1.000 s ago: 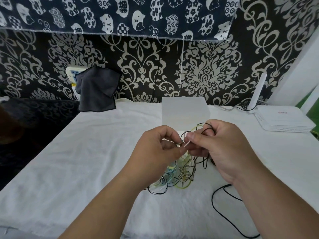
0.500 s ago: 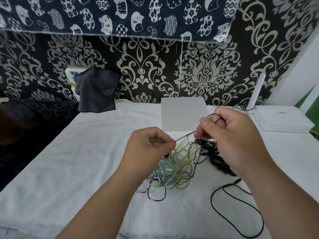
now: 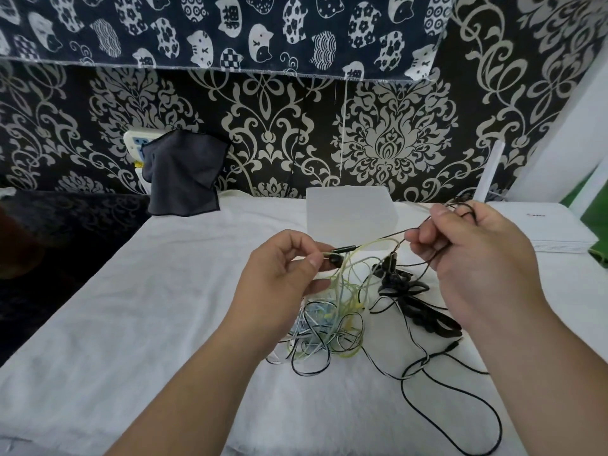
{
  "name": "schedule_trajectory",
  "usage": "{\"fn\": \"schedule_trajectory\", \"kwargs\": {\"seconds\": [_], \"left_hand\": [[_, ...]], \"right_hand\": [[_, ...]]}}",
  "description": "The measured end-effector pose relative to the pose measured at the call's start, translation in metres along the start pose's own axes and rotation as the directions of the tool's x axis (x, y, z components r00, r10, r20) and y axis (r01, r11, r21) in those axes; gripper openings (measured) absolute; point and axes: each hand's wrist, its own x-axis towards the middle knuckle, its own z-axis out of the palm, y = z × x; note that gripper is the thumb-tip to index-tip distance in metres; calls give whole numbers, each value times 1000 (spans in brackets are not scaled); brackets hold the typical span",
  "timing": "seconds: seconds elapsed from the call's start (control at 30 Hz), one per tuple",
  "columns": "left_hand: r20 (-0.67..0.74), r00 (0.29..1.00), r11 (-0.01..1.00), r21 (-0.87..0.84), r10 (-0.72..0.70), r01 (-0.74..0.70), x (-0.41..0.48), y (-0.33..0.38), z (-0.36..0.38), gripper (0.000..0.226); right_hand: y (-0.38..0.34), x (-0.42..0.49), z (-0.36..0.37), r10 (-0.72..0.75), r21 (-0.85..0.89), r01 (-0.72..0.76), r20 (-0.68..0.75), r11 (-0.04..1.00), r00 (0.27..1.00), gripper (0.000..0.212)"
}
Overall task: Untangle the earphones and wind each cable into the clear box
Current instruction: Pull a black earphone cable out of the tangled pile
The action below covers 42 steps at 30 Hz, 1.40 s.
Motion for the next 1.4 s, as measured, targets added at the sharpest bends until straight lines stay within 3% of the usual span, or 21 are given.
{"fn": "schedule_trajectory", "kwargs": {"seconds": [0.17,0.33,0.53,0.63,0.77,0.83,0.93,1.03,1.17,1.27,1.4], "left_hand": [[91,996,999,44,-20,16,-1,0,0,18],[247,961,992,50,-126,117,-5,-2,3,16],[195,973,987,-78,-121,138,-6,-4,5,16],[144,978,966,-188,-152,177,-5,-5,8,7],[52,964,900,-348,-260,262,-3,-8,11,16],[44,956,877,-387,-290,284,-2,-8,11,8],[71,942,832,-451,-327,323,-2,-8,10,17],[127,943,877,-346,-309,334,-4,-8,11,27],[153,970,977,-76,-186,200,-8,-10,14,36],[146,975,985,8,-169,170,-6,-10,14,33],[123,978,984,76,-168,159,-1,-12,8,25]], "right_hand": [[4,2,-4,97,44,-96,-17,994,995,36],[1,-1,0,78,96,-84,63,992,995,37],[-2,-3,4,28,97,-35,76,995,997,55],[-4,-6,7,4,120,-19,126,993,992,51],[-3,-11,13,2,114,-24,192,993,981,58],[-4,-13,15,5,133,-34,211,990,977,56],[-3,-14,16,10,155,-46,228,987,974,54],[-3,-14,16,20,131,-54,245,990,969,57],[-3,-14,15,26,141,-60,232,988,972,48],[-5,-13,13,36,170,-72,207,983,978,38],[-8,-9,8,83,183,-120,199,976,976,41]]}}
